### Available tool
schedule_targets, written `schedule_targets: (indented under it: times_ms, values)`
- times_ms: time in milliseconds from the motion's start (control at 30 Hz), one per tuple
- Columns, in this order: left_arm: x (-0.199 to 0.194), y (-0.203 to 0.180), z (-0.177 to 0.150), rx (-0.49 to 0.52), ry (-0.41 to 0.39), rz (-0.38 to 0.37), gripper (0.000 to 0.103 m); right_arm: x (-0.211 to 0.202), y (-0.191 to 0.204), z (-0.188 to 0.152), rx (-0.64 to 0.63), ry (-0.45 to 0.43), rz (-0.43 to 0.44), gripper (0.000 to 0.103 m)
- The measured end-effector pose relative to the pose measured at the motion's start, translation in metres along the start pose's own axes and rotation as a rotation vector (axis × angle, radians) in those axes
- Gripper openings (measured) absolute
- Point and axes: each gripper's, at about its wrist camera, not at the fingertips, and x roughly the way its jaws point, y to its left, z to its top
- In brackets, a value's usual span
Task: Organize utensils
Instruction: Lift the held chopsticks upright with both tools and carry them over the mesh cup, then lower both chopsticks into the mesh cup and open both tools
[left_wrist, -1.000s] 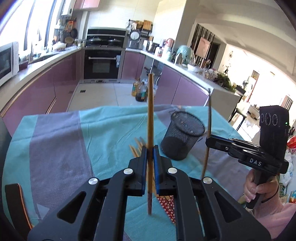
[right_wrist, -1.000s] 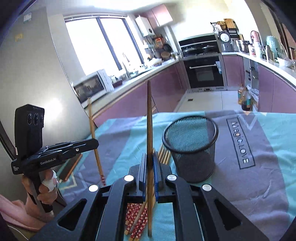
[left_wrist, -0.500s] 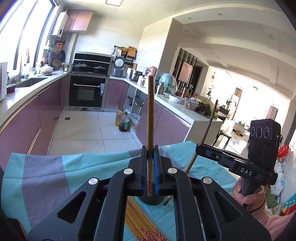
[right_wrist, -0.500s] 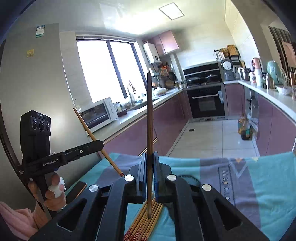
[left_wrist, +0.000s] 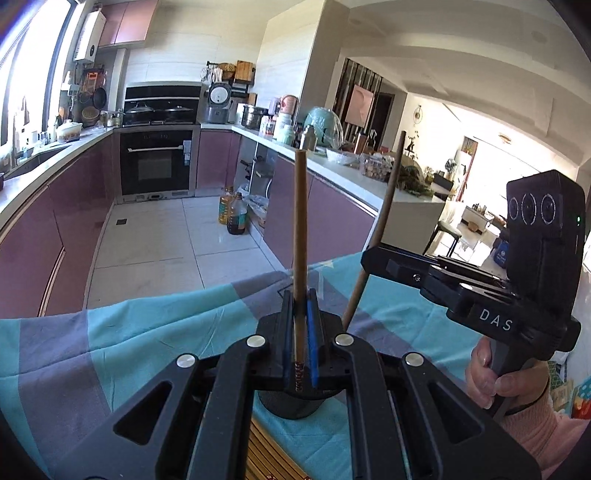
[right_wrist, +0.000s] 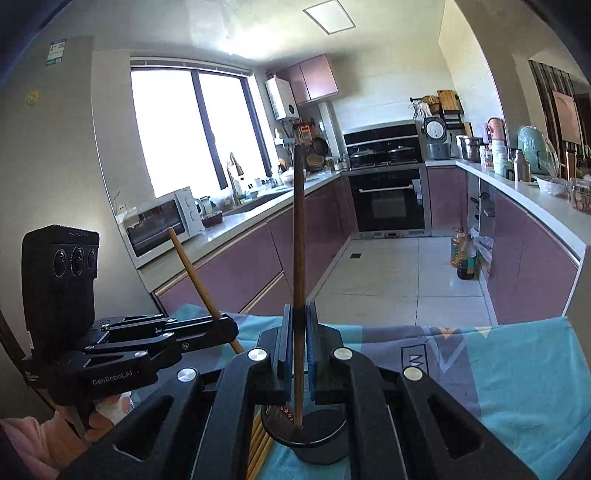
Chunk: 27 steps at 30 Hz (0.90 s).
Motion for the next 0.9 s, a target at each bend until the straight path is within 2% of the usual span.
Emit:
schedule_targets:
  times_ms: [133,300,600,900]
  values:
    - [0.025,0.002,-0.013,-0.004,0.061,0.004,0.007,0.021,-0.003,-0.008,0.005,0.089,0.002,0.005]
    - [0.047,0.013,-0.023,-0.001,0.093,0.022,0.007,0.038,-0.004,-0.012,0.007,0.163,-0.006,0.006]
    - [0.070,0.025,-0.019,-0.005,0.109,0.031,0.008,0.049,-0.004,-0.015,0.028,0.176,-0.019,0.006]
    - [0.064,0.035,-0.020,-0.016,0.100,0.033,0.008,0.063,-0.002,-0.013,0.053,0.181,-0.021,0.008]
